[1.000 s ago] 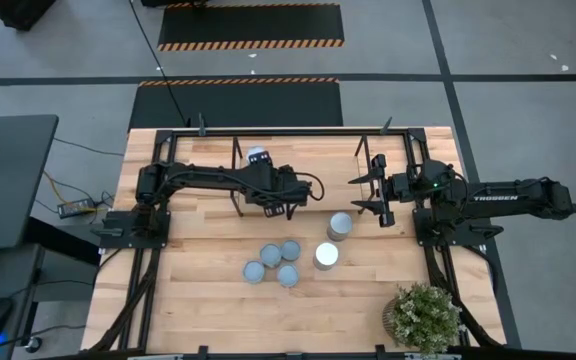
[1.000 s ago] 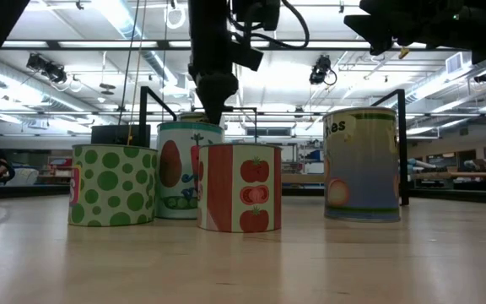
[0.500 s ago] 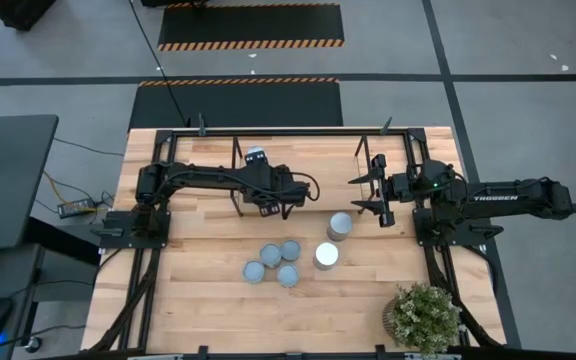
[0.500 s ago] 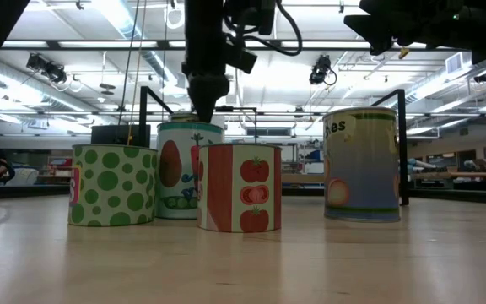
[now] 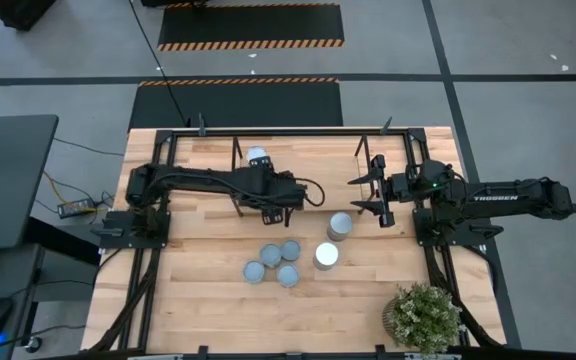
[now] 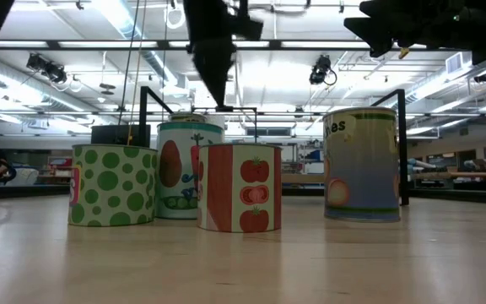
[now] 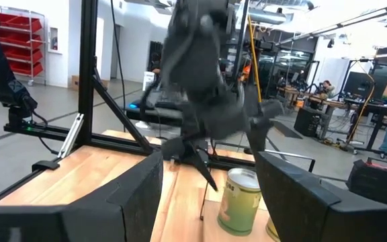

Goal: Pick and place cans onto a shelf
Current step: Put the canned peas on the shelf

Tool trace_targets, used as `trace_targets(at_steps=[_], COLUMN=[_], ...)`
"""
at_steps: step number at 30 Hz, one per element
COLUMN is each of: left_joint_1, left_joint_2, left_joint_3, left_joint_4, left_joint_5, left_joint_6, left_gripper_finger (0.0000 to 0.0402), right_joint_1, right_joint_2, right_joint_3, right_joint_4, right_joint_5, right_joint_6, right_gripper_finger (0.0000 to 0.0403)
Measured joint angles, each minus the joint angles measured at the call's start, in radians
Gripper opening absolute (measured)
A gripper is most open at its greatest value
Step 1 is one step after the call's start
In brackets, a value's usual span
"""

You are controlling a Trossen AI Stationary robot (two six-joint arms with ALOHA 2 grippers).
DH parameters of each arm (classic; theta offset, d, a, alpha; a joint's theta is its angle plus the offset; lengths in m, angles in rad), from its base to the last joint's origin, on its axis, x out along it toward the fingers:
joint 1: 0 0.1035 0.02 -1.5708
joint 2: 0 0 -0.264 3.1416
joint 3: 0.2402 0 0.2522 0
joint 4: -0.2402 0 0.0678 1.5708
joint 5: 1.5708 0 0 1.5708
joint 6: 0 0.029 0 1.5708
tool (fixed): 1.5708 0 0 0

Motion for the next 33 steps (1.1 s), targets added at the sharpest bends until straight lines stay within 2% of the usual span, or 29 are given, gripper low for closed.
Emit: trace_targets(at_steps=[3, 7, 14, 24, 30, 33], left_joint_1=[-0.012, -0.033, -0.075, -0.113, -0.113, -0.113], left_joint_2=[-0.066, -0.14, -0.165, -0.245, -0.372, -0.447], left_joint_3=[0.0, 0.0, -0.012, -0.314, -0.472, -0.568], left_joint_4=[0.065, 0.136, 0.204, 0.562, 0.742, 0.864], left_joint_5=[0.058, 0.064, 0.061, 0.073, 0.073, 0.075], left_joint_6=[-0.004, -0.004, -0.001, 0.083, 0.16, 0.217], left_gripper_finger=[0.037, 0.037, 0.037, 0.037, 0.037, 0.037], right_joint_1=[0.0, 0.0, 0.004, 0.04, 0.053, 0.057], right_joint_2=[0.0, 0.0, 0.019, 0.121, 0.227, 0.279], right_joint_3=[0.0, 0.0, 0.0, 0.0, 0.0, 0.012], right_joint_4=[0.0, -0.001, 0.011, 0.127, 0.263, 0.288], right_joint_5=[-0.002, -0.01, -0.048, -0.012, 0.006, 0.047], right_joint_6=[0.003, 0.008, 0.008, -0.001, -0.008, 0.01], right_gripper_finger=[0.0245, 0.0245, 0.0245, 0.0245, 0.0245, 0.0245])
